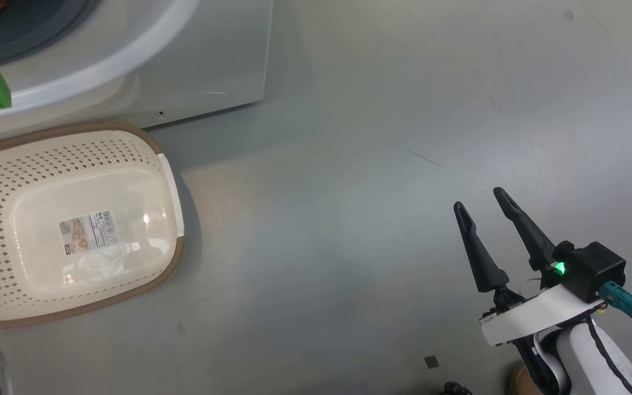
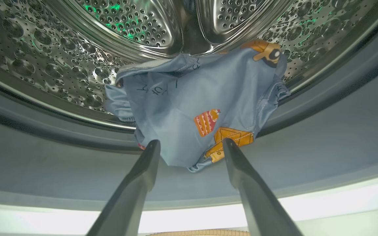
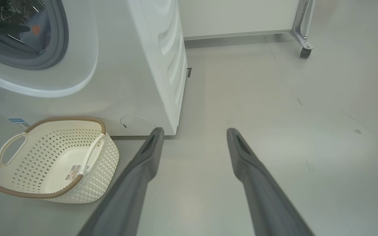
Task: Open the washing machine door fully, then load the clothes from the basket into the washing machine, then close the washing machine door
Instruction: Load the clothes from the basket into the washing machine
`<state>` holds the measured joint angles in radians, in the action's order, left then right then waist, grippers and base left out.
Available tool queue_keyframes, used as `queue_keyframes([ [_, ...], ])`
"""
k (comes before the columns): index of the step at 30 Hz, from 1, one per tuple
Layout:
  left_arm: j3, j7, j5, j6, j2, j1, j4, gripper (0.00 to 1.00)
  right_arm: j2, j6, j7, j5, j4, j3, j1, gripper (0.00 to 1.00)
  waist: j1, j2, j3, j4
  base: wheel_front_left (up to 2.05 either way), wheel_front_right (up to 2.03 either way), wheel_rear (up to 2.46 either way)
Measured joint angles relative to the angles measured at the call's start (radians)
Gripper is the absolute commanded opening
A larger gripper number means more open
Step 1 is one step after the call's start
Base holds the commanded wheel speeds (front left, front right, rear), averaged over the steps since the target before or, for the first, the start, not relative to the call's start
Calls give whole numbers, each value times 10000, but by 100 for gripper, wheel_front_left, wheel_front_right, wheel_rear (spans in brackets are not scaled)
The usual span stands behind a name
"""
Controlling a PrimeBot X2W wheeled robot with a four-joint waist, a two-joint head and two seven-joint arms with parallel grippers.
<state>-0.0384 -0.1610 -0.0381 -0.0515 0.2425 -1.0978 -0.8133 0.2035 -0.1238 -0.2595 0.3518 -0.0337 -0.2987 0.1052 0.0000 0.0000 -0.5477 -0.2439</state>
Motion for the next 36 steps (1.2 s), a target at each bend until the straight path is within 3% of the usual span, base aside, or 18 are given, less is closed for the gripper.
queue_keyframes([
  [36, -228, 514, 500, -232, 506, -1352, -1507, 100, -96, 0, 2, 0, 244, -100, -200, 100, 0, 0, -786, -436, 0, 0, 0],
])
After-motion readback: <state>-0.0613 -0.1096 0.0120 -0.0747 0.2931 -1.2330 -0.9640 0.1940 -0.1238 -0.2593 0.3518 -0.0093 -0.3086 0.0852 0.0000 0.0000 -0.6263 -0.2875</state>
